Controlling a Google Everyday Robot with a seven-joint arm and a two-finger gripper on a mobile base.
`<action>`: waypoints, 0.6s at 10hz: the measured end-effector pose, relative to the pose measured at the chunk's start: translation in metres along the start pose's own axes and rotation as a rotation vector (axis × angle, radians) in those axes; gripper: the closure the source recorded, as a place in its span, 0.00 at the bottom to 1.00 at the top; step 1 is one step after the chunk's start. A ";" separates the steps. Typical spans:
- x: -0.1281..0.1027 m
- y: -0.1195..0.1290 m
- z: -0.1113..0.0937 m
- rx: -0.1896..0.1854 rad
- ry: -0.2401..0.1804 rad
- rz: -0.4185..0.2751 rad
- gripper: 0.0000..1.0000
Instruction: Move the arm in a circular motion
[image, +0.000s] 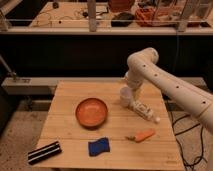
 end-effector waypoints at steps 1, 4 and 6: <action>0.022 0.020 0.002 -0.021 0.009 0.056 0.20; 0.036 0.068 -0.001 -0.060 0.017 0.141 0.20; 0.015 0.106 -0.013 -0.073 0.019 0.165 0.20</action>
